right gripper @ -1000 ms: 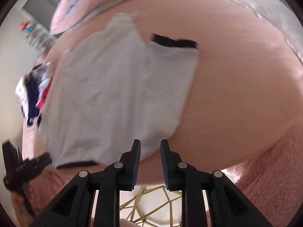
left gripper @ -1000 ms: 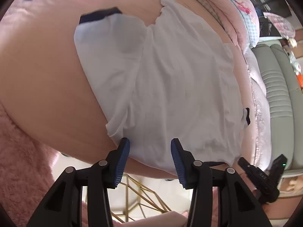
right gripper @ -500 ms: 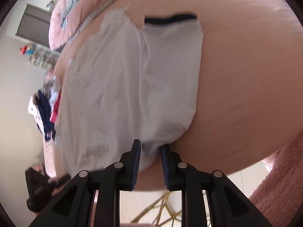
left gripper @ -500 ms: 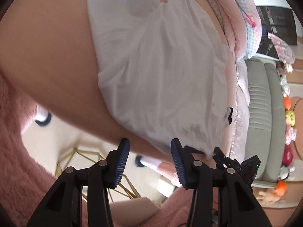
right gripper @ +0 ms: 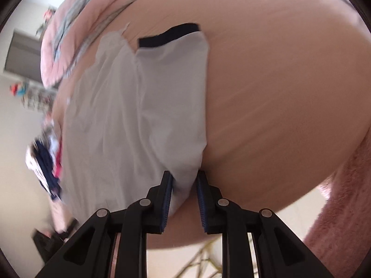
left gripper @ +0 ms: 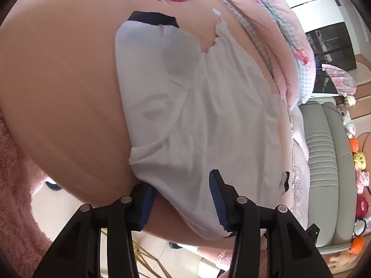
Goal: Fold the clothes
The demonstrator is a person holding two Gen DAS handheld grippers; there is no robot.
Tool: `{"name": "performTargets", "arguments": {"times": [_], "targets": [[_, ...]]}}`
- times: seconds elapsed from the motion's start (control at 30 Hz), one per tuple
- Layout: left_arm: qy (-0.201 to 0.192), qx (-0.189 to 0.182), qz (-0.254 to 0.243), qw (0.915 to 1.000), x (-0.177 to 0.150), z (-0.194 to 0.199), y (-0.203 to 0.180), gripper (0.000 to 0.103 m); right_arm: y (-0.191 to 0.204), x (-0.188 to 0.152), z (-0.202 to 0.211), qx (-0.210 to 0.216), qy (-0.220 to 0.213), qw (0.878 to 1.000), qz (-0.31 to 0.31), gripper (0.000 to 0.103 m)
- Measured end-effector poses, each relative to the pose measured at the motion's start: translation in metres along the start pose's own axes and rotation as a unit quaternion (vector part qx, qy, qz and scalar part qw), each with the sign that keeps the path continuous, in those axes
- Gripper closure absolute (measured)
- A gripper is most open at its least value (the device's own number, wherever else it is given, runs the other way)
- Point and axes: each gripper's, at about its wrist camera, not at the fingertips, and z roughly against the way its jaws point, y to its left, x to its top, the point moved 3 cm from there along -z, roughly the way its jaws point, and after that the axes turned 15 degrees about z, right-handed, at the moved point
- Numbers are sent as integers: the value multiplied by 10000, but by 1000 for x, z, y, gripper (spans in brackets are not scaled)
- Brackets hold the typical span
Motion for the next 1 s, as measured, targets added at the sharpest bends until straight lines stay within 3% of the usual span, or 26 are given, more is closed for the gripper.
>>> {"name": "performTargets", "arguments": {"times": [0.1,0.13,0.2,0.33,0.43,0.53,0.63,0.7,0.73,0.77,0.87,1.0], "targets": [[-129,-76,-72,9999,11,15,9,65,1,10,-4,44,-129,9999,-58,82],[-167,-54,-104,9998,14,14,7,78,6,12,-7,13,-108,9999,127,81],[-27,-2,-132,9999,18,12,9,87,16,13,-13,52,117,9981,602,79],[257,1,-213,9994,3,8,13,89,32,0,-13,730,408,9931,819,80],[251,-13,-214,9995,-2,8,18,88,27,-17,-7,467,323,9945,875,82],[176,68,-167,9997,8,7,14,88,20,-18,-9,501,234,9957,740,82],[-28,202,3,9998,22,4,5,87,13,1,-14,438,-104,9962,752,92],[82,166,-210,9996,28,-1,-5,88,18,11,-13,417,-173,9953,860,95],[154,114,-296,9994,29,1,-10,98,26,15,-6,426,-281,9931,1053,97],[226,54,-369,9991,30,4,-15,98,34,18,1,435,-390,9905,1245,97],[-105,-404,-923,9949,26,48,-44,98,56,24,42,464,-940,9793,1733,98],[-447,-1092,-1627,9796,13,121,-82,98,86,34,111,713,-1801,9581,2110,99]]}}
